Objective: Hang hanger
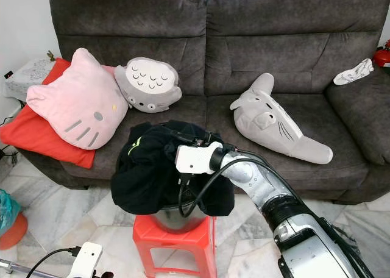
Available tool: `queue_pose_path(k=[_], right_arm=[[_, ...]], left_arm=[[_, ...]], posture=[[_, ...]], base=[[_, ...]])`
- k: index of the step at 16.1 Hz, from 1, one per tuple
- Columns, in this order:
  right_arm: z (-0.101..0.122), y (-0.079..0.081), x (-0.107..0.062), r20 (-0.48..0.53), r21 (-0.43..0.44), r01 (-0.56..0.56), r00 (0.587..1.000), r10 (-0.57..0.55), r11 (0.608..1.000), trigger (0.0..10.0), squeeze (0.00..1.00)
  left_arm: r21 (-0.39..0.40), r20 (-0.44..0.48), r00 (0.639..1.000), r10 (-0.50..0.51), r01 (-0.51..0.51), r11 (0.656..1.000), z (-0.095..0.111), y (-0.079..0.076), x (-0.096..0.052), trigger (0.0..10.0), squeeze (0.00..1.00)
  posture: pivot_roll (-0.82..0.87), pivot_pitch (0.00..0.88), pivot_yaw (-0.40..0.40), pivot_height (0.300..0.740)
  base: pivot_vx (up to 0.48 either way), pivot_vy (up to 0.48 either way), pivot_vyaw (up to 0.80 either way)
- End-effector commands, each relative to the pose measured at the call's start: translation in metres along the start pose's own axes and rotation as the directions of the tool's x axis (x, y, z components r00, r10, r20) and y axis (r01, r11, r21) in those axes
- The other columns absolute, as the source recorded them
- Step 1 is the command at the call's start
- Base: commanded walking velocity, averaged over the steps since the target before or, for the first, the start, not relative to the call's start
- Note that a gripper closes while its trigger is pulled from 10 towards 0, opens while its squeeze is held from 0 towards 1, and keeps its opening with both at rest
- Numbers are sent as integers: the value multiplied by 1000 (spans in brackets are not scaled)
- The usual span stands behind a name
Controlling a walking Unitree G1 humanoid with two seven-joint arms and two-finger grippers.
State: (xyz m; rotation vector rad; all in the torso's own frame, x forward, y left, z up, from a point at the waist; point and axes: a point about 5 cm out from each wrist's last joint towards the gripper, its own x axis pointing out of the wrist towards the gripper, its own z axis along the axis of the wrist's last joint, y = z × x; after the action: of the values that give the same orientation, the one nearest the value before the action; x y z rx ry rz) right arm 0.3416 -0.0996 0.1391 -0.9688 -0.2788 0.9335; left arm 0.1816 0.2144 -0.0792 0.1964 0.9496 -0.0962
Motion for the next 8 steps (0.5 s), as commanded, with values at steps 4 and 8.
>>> queue_pose_path(k=[4, 8], right_arm=[[6, -4, 2, 42, 36, 10, 999, -11, 999, 10000, 1000], [10, -17, 0, 67, 77, 55, 996, -60, 995, 10000, 0]], left_arm=[[14, -10, 1000, 9, -9, 1000, -1, 4, -1, 10000, 0], [13, -10, 1000, 10, -10, 1000, -1, 4, -1, 10000, 0]], posture=[[-61, 0, 82, 740], [-61, 0, 82, 740]], base=[[0, 0, 0], [0, 0, 0]])
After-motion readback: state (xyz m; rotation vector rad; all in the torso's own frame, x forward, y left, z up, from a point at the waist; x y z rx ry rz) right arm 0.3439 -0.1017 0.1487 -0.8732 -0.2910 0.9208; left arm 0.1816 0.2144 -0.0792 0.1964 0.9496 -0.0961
